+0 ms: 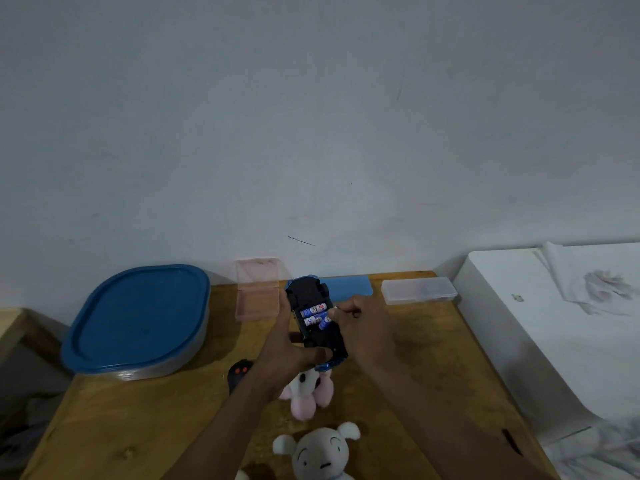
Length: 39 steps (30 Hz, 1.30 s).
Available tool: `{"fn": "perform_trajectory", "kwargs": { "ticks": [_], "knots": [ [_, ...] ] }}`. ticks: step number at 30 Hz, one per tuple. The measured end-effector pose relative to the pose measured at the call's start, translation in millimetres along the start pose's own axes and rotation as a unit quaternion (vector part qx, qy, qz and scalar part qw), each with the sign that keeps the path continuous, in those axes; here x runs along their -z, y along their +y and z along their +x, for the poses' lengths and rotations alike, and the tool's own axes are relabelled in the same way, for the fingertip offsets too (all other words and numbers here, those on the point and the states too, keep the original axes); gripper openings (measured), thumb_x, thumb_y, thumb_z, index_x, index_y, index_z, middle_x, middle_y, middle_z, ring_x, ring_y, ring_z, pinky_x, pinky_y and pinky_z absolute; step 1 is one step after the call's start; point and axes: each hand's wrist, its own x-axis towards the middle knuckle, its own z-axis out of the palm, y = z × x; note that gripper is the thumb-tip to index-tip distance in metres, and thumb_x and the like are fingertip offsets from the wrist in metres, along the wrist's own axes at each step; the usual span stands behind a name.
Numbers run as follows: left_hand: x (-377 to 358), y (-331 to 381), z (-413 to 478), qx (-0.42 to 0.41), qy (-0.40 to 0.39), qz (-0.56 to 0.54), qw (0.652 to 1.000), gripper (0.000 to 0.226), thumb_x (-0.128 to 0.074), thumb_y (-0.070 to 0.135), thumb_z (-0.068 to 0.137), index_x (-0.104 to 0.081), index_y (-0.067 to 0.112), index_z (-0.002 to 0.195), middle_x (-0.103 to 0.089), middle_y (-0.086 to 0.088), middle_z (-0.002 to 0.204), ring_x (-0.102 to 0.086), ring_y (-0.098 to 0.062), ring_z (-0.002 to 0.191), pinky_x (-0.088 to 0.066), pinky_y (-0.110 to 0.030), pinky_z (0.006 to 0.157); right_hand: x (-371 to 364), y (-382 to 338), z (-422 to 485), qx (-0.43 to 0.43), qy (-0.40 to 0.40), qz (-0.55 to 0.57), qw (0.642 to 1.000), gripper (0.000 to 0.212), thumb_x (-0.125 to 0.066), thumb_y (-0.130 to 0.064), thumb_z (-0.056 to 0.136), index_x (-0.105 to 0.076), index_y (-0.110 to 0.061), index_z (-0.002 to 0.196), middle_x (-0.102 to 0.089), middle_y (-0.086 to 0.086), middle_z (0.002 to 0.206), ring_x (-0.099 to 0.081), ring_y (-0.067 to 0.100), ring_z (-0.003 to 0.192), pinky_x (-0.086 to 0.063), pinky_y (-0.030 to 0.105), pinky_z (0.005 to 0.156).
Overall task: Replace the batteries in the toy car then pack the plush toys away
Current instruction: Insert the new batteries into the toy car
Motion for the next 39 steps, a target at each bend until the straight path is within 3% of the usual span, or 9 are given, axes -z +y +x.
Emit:
{"fn": "perform_trajectory", "kwargs": {
  "ticks": [4,8,11,16,21,25,30,37,39],
  "knots": [
    [-7,3,-3,-0.009,-0.028,-0.015,0.999,0.111,-0.078,-0.007,0.071,-0.015,0.052,0.141,-0.066,-0.007,0.113,-0.066,-0.026,0.100,-0.061,-0.039,0.069,-6,-13,-10,0.046,-0.026,-0.012,0.999,0.006,-0.068,-0.022,0.086,-0.070,-0.017,0.089,-0.069,-0.005,0.089,-0.060,0.004,0.076,-0.051,0.016,0.073],
    [-18,7,-3,-0.020,-0.054,-0.024,0.998,0.111,-0.070,-0.015,0.076,-0.005,0.042,0.146,-0.056,-0.008,0.129,-0.066,-0.009,0.093,-0.056,-0.022,0.062,-9,-20,-15,0.080,-0.007,-0.038,0.996,0.009,-0.064,-0.024,0.090,-0.069,-0.021,0.096,-0.062,-0.015,0.087,-0.054,-0.001,0.076,-0.045,0.010,0.076],
    [-12,7,-2,-0.009,-0.033,-0.028,0.999,0.110,-0.078,-0.006,0.072,-0.016,0.044,0.148,-0.062,-0.003,0.123,-0.065,-0.011,0.101,-0.060,-0.032,0.071,1,-19,-3,0.032,0.007,0.034,0.999,0.008,-0.063,-0.021,0.090,-0.068,-0.019,0.096,-0.061,-0.014,0.086,-0.057,-0.004,0.074,-0.051,0.010,0.068],
    [-4,6,2,0.005,-0.030,-0.022,0.999,0.111,-0.081,-0.001,0.068,-0.019,0.043,0.148,-0.065,-0.005,0.117,-0.063,-0.022,0.105,-0.061,-0.045,0.075,16,-11,8,0.033,0.028,-0.002,0.999,0.017,-0.063,-0.024,0.091,-0.072,-0.012,0.100,-0.068,-0.005,0.089,-0.058,0.004,0.074,-0.044,0.009,0.064],
    [-6,6,-1,0.011,-0.018,-0.041,0.999,0.119,-0.079,-0.005,0.070,-0.008,0.050,0.147,-0.062,-0.007,0.118,-0.061,-0.024,0.106,-0.061,-0.041,0.072,18,-6,10,0.014,0.060,0.001,0.998,0.015,-0.065,-0.028,0.089,-0.068,-0.014,0.086,-0.065,-0.006,0.080,-0.060,0.005,0.071,-0.043,0.012,0.056],
    [-6,9,-2,0.008,-0.007,-0.044,0.999,0.118,-0.079,-0.005,0.070,-0.008,0.047,0.149,-0.063,-0.007,0.116,-0.064,-0.022,0.102,-0.060,-0.035,0.069,14,-2,6,0.016,0.075,0.002,0.997,0.017,-0.066,-0.029,0.088,-0.067,-0.013,0.084,-0.069,-0.001,0.081,-0.063,0.010,0.072,-0.055,0.028,0.062],
    [-4,11,-1,-0.003,-0.012,-0.027,1.000,0.116,-0.079,-0.006,0.069,-0.011,0.044,0.149,-0.066,-0.004,0.113,-0.064,-0.019,0.102,-0.061,-0.038,0.071,9,0,-1,0.003,0.029,-0.028,0.999,0.021,-0.065,-0.032,0.088,-0.070,-0.013,0.094,-0.069,-0.002,0.089,-0.058,0.002,0.070,-0.044,0.009,0.055],
    [0,10,-2,-0.005,-0.015,0.000,1.000,0.110,-0.079,-0.005,0.069,-0.018,0.039,0.149,-0.066,0.000,0.111,-0.063,-0.014,0.100,-0.057,-0.024,0.064,0,3,-3,-0.014,-0.013,0.002,1.000,0.019,-0.069,-0.033,0.084,-0.072,-0.014,0.089,-0.073,0.000,0.087,-0.067,0.007,0.074,-0.059,0.027,0.065],
    [2,12,-2,-0.007,-0.020,0.020,1.000,0.106,-0.080,-0.004,0.068,-0.022,0.037,0.148,-0.065,0.000,0.112,-0.062,-0.013,0.100,-0.056,-0.020,0.062,0,4,-3,-0.020,-0.026,0.007,0.999,0.017,-0.071,-0.032,0.083,-0.073,-0.015,0.086,-0.073,-0.001,0.085,-0.066,0.005,0.072,-0.058,0.024,0.065]
  ]
}}
